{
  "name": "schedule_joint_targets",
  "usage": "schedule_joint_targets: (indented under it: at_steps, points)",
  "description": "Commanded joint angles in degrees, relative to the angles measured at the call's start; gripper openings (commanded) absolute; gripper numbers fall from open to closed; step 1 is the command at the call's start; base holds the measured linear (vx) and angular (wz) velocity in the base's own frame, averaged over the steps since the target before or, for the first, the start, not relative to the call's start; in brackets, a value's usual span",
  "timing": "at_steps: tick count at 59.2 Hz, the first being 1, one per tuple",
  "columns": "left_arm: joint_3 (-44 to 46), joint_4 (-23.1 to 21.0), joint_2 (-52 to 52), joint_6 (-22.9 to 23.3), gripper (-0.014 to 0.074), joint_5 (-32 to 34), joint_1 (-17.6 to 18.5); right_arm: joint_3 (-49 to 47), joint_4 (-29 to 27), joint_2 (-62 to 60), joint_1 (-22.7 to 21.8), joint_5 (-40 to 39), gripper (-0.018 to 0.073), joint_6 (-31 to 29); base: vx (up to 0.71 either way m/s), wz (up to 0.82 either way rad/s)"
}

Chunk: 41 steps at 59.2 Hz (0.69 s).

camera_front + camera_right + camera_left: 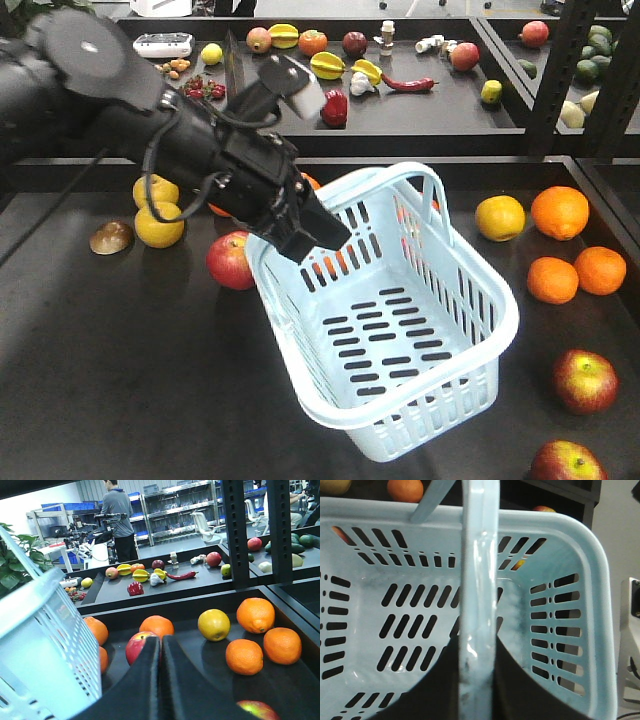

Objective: Pick three apples into basket with both arms
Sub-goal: 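Lower the light-blue basket onto the table with the left gripper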

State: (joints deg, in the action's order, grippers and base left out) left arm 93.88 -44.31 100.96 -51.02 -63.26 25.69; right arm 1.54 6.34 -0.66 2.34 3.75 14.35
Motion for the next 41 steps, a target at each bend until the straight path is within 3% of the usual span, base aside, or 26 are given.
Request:
schedule_joint_targets:
  at_steps: [1,21,41]
  points:
    - [2.57,-3.79,0.07,-2.01,-0.0005,0.75,0.2,0.81,0.7,-0.67,-0.32,-4.07,-0.0009,-0.21,0.0,0.0]
    - [2.51,2.64,4.03,-4.08,0.0016,2.31,2.09,0.81,0.7,-0.67,-0.32,-4.07,-0.0009,-0.21,0.0,0.0]
    - [2.51,4.86,4.37,-4.15,0.0057,7.55,4.84,0.81,0.7,-0.67,-0.32,-4.07,-0.0009,-0.21,0.0,0.0]
